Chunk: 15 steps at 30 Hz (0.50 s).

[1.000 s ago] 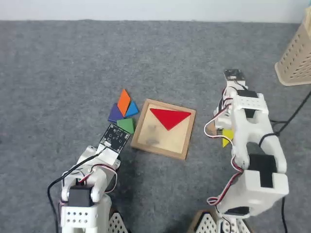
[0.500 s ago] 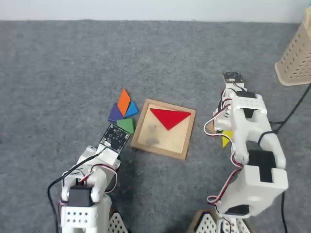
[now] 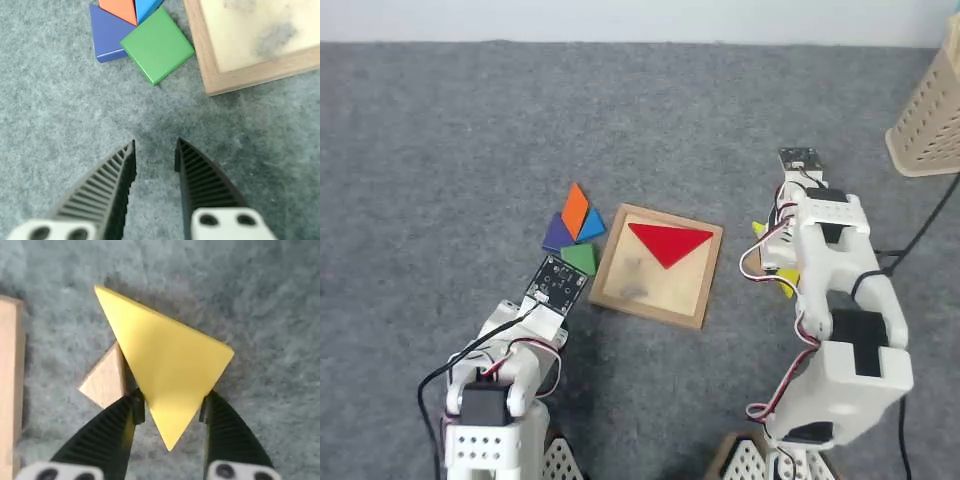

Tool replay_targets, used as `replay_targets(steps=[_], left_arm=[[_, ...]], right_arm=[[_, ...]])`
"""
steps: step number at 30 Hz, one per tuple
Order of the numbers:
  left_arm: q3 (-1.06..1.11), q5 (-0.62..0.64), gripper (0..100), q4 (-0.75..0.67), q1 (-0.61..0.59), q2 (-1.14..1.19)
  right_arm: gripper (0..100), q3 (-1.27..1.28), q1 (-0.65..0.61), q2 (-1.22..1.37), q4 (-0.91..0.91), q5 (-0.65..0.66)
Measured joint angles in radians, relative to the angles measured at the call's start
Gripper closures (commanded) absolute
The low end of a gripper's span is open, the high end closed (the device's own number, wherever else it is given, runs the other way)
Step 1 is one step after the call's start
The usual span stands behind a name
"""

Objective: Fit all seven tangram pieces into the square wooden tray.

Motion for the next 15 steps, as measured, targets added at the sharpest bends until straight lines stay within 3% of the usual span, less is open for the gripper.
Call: replay_targets(steps=[8,15], left_arm=[[0.000,0.000,88,0.000,0.000,0.000],[0.000,0.000,88,0.000,0.000,0.000]], right_arm=[[68.6,-0.157,-0.005,0.000,0.180,0.141],[67.4,-0.238,-0.006,0.069,0.198,0.281]])
